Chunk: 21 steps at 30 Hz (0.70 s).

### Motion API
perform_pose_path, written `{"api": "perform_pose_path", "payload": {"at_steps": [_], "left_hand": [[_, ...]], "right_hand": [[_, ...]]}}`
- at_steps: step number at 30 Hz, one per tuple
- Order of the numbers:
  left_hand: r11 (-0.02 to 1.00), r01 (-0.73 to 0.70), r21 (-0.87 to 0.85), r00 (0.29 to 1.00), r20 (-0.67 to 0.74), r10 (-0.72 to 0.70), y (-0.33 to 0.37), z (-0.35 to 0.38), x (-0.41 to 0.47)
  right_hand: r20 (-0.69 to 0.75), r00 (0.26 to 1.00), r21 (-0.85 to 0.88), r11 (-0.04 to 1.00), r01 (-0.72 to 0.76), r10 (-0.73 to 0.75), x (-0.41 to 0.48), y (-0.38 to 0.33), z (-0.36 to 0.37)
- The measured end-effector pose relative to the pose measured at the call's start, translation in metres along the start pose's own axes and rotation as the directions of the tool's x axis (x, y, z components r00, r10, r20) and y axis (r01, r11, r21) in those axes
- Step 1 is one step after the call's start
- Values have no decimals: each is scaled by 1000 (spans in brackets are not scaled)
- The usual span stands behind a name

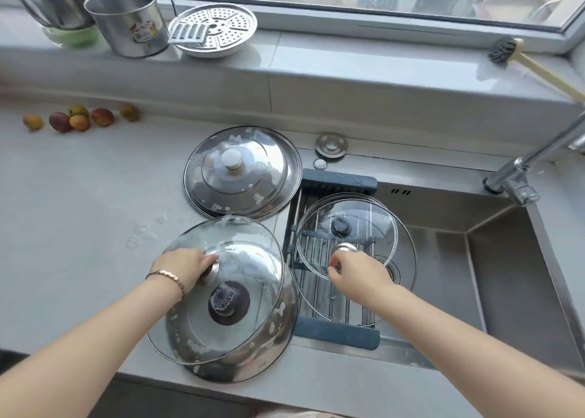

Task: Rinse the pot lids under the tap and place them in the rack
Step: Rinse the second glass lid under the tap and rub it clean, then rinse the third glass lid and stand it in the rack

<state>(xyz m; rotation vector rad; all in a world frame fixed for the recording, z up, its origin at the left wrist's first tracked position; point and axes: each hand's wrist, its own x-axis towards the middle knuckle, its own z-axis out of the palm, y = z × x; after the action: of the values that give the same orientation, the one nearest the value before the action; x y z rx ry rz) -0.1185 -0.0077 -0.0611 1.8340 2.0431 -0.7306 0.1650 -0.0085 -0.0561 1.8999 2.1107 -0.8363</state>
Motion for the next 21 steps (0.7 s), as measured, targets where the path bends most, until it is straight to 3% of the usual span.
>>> {"api": "perform_pose_path", "payload": {"at_steps": [3, 6, 10, 11, 13, 15, 18, 21], "left_hand": [[996, 46, -79, 998, -26, -48, 1, -1, -3], [981, 106, -164, 988, -98, -123, 4, -8, -7], [974, 54, -222, 971, -216, -103, 20, -40, -21], [976, 19, -216, 969, -238, -72, 29, -49, -27], [976, -69, -206, 956, -292, 6, 52, -68, -41], [969, -161, -188, 941, -324, 94, 81, -85, -52], [943, -272, -191, 918, -346, 195, 131, -100, -62], [892, -359, -274, 895, -372, 246, 179, -104, -66]], "right_hand": [[20, 1000, 111, 994, -10, 8, -5, -4, 3], [49, 997, 429, 901, -67, 51, -6, -9, 7], [145, 984, 788, 588, -180, 106, -4, -13, 3], [192, 977, 854, 475, -211, 90, -4, -13, -1], [300, 953, 942, 146, -302, 37, -9, -10, -11], [329, 944, 938, -115, -326, 7, -16, 4, -21], [255, 963, 937, -268, -223, 92, -26, 43, -35], [202, 942, 944, -311, -114, 268, -38, 91, -47]]}}
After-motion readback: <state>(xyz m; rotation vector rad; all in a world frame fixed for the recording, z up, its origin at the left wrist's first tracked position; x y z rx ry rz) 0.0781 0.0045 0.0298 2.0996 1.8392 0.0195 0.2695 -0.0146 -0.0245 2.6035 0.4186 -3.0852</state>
